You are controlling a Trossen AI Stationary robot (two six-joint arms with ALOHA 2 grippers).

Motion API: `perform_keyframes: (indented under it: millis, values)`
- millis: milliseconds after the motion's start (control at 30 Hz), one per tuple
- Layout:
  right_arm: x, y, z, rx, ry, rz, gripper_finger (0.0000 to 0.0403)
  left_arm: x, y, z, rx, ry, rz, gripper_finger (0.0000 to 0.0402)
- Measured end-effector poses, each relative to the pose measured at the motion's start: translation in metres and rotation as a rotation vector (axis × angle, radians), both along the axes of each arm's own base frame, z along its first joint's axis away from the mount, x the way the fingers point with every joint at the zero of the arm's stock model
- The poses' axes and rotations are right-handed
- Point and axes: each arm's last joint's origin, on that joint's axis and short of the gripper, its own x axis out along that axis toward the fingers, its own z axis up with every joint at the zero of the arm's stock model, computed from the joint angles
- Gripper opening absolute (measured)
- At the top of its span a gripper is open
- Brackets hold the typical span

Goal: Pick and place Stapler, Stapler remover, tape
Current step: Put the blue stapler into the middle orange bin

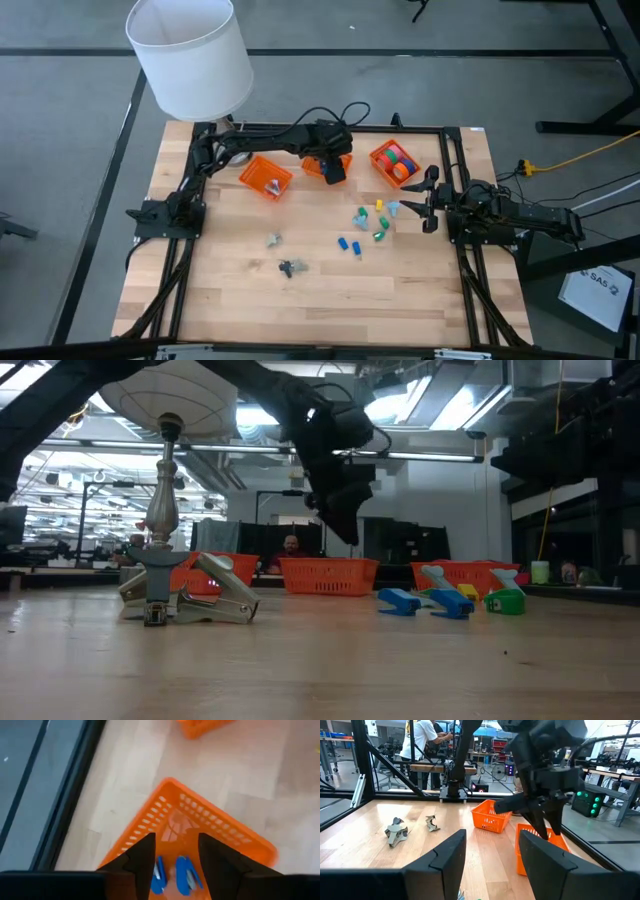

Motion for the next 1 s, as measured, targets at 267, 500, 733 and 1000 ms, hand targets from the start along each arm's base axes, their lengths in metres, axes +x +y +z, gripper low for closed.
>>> perform_keyframes:
  millis: [267,500,733,1000]
  values:
    - [0.0,0.0,0.0,0.0,0.0,0.0,0.0188,0.009,-0.031,0.012,0.065,-0.004,-0.178,0.0162]
    - [0.0,0.0,0.0,0.0,0.0,0.0,0.0188,0.02,-0.08,0.012,0.158,0.051,-0.454,0.0164]
    - [0.0,0.0,0.0,0.0,0.0,0.001,0.0188,0.027,-0.129,0.012,0.216,0.069,-0.677,0.0159]
    - [0.0,0.0,0.0,0.0,0.0,0.0,0.0188,0.028,-0.17,0.012,0.181,0.037,-0.848,0.0156]
